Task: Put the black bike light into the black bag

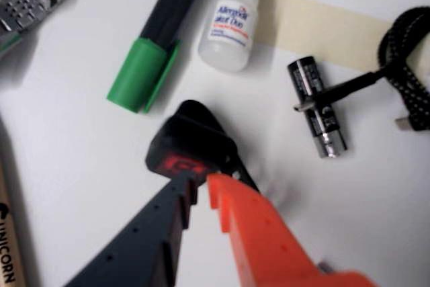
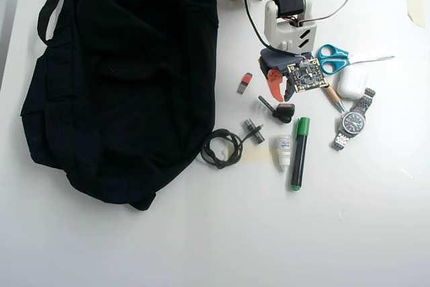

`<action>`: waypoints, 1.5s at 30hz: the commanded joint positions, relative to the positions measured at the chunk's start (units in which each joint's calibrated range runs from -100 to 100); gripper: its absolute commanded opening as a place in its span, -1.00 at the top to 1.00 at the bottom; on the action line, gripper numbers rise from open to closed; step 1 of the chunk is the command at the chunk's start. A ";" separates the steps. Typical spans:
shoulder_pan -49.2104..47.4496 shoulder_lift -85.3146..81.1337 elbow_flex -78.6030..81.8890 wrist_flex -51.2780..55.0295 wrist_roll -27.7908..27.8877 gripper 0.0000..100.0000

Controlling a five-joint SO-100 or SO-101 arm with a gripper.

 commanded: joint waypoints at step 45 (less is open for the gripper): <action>-7.89 4.94 -12.46 8.50 -4.49 0.52</action>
